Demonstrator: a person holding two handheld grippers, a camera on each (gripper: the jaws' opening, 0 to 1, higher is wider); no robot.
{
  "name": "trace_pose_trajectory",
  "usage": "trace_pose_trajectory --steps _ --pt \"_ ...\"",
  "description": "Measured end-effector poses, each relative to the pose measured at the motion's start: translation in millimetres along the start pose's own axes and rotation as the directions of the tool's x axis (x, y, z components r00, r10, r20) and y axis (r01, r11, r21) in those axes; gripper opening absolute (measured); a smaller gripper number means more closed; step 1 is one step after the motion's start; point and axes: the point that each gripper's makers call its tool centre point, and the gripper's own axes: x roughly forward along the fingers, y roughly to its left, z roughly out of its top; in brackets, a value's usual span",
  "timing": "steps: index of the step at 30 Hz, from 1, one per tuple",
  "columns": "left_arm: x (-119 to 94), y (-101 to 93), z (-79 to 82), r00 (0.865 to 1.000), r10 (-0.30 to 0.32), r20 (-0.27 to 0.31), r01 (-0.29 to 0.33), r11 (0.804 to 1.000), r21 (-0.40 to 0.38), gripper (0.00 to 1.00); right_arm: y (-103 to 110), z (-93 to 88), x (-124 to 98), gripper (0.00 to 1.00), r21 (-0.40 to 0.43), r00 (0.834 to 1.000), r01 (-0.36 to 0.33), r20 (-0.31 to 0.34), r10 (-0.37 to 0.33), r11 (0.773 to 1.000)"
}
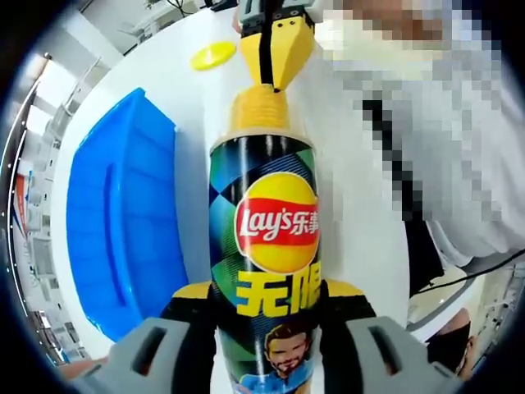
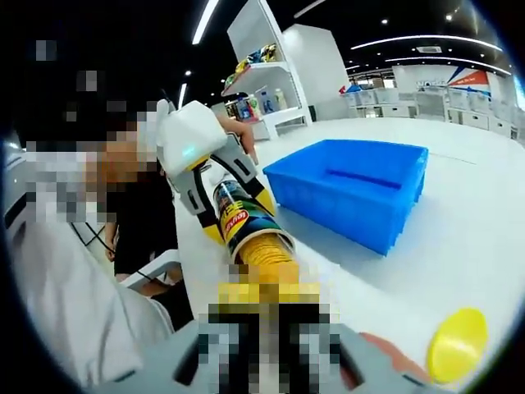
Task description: Open the lid of the chip container on the table, take out the chips, place them into the box in front of the container, and close the lid
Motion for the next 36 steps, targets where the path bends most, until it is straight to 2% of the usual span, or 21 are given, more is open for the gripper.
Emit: trace_pose_trajectory --steps 7,13,18,30,32,36 --pt "0.5 -0.1 1.4 1.000 -0.004 0.000 0.004 1.000 -0.003 0.50 0.5 -1.5 -2.8 0.05 -0.005 1.000 -0.007 0.002 0.007 1.000" --pt "0.8 0.7 1.0 1.000 -0.005 -0.003 0.005 1.000 -0.001 0.50 0.4 -2.2 -2.0 0.05 -0.045 1.000 -0.012 -0.007 0.012 0.999" --pt "0.8 2.4 0.2 1.000 -0.006 0.001 0.006 1.000 -0.001 0.50 2.1 -4.4 -2.6 0.05 -0.078 0.999 -0.030 -0.025 0.028 0.996" --pt "1.5 3.8 -1.3 1.000 -0.006 0.001 0.006 1.000 0.000 0.50 3.9 -6.8 -5.8 0.04 -0.111 0.997 -0.070 -0.023 0.068 0.991" --pt "1.7 3.8 -1.5 1.000 -0.006 -0.001 0.006 1.000 0.000 0.50 2.1 -5.1 -6.0 0.03 -0.120 0.998 -0.059 -0.011 0.058 0.991" --pt "2.0 3.9 -1.9 1.000 -0.006 -0.003 0.006 1.000 0.000 0.50 -5.3 -2.8 -9.3 0.02 -0.084 1.000 -0.018 0.002 0.018 0.996"
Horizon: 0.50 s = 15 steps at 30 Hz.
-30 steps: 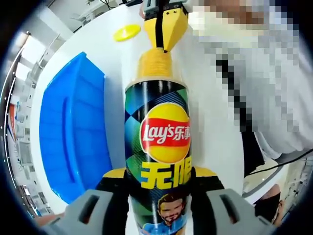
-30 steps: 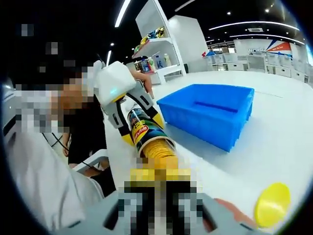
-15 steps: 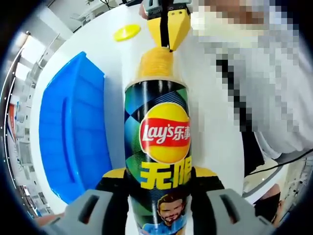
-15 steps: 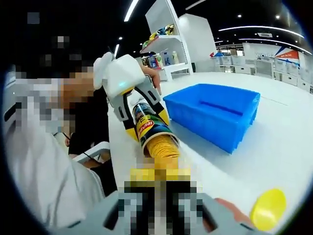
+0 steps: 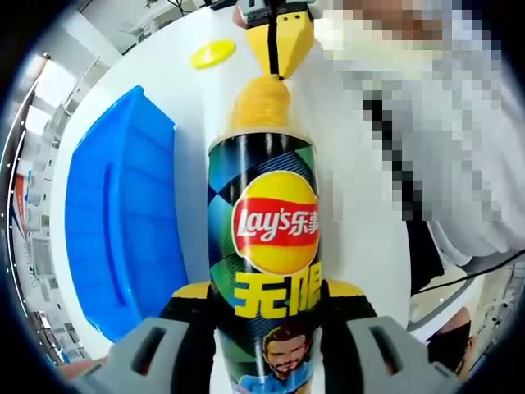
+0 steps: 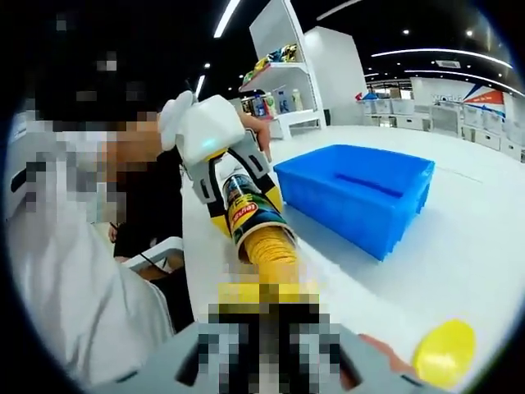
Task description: Open the lid of the chip container on the table, take out the chips, place them into the box in front of the container, and close the lid
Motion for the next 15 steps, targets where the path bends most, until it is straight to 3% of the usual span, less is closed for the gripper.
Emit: trace_pose_trajectory --steps 9,15 --pt "1 0.2 0.2 1.000 -0.003 0.000 0.003 1.000 -0.004 0.51 -10 2.5 -9 0.01 0.121 0.998 0.060 0.020 -0.063 0.991" --pt "2 0.8 0.0 1.000 -0.001 0.001 0.001 1.000 -0.003 0.51 -13 4.8 -13 0.00 0.143 0.997 0.071 0.023 -0.074 0.987"
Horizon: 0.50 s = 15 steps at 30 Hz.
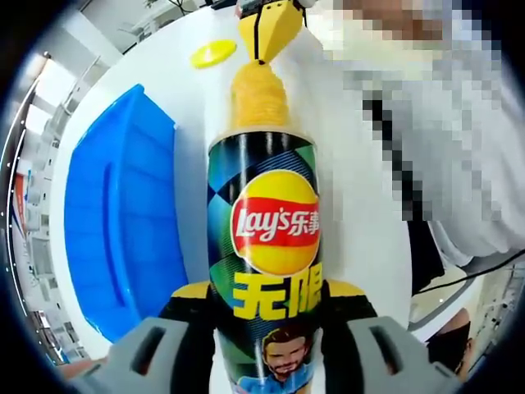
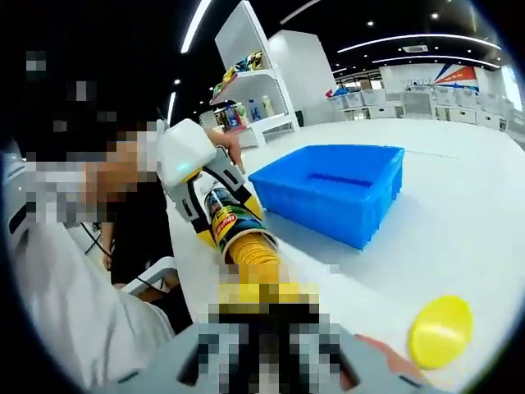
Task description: Open the lid of the chip container on the table, take out the chips, place them into the box in front of the container, and close the lid
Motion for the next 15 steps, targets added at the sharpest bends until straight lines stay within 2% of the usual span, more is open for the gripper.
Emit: trace_pose_trajectory --steps 6,7,10,15 --pt "0.1 -0.3 -0.1 1.000 0.002 0.000 -0.002 1.000 0.001 0.51 1.7 4.5 -4.2 0.00 0.040 1.000 0.002 0.001 -0.002 0.999" --pt "0.4 -0.2 -0.2 1.000 0.002 0.001 -0.002 1.000 0.001 0.51 -2.8 6.5 -5.0 0.00 0.057 1.000 0.029 0.009 -0.030 0.998" --pt "0.4 0.3 -0.4 1.000 0.001 0.002 -0.001 1.000 0.000 0.51 -5.5 9.7 -7.4 0.00 0.115 1.000 0.015 0.021 -0.017 0.993" --pt "0.5 0.5 -0.3 1.000 -0.001 0.006 0.001 1.000 -0.001 0.52 -3.8 11.4 -7.5 0.00 0.117 1.000 0.016 0.019 -0.019 0.993"
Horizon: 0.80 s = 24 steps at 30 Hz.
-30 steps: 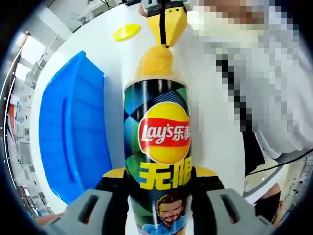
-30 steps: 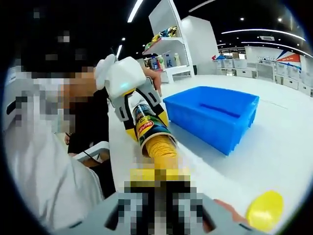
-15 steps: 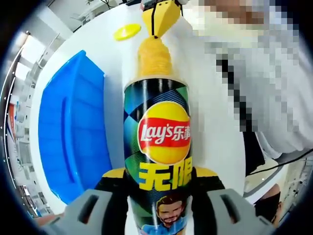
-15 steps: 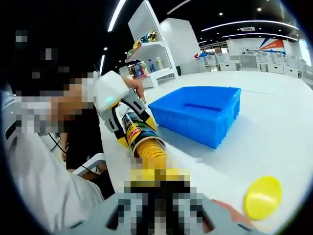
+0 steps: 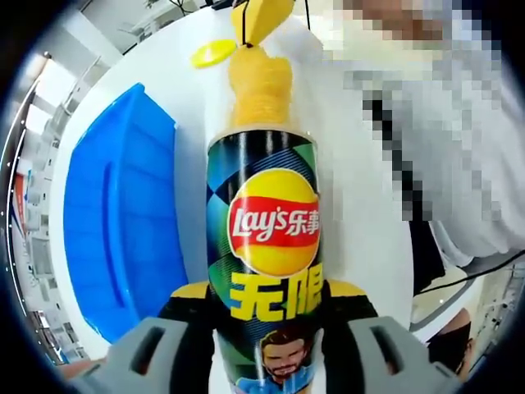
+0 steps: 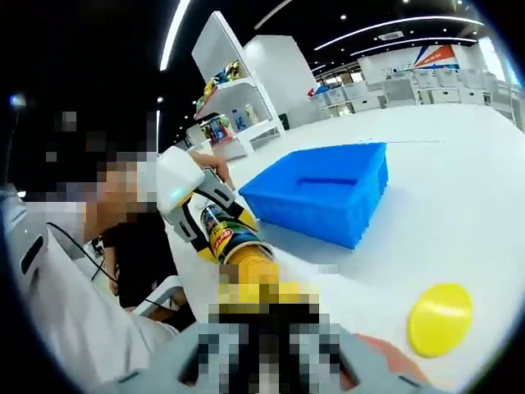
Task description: Open the lid of the chip container on the table, take out the chips, place them into the box in front of the container, and close the lid
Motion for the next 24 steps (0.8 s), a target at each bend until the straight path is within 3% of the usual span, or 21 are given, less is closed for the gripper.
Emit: trace_pose_trajectory --steps 6,17,20,24 --pt "1 0.2 0.3 1.000 -0.003 0.001 0.003 1.000 -0.001 0.52 7 13.4 -8 0.00 -0.104 0.999 0.006 0.040 -0.002 0.995" --pt "0 -1.3 1.5 1.000 -0.006 0.003 0.006 1.000 0.000 0.52 11 24.9 -22 0.00 -0.161 0.997 0.033 0.075 -0.021 0.986" --pt "0 -0.9 1.8 1.000 -0.006 0.000 0.006 1.000 -0.002 0.52 10 33.2 -30 0.00 -0.148 0.994 0.041 0.104 -0.025 0.988" --pt "0 -1.0 1.1 1.000 -0.009 -0.009 0.009 1.000 -0.005 0.52 7 37.0 -36 0.00 -0.055 0.995 0.026 0.098 -0.021 0.998"
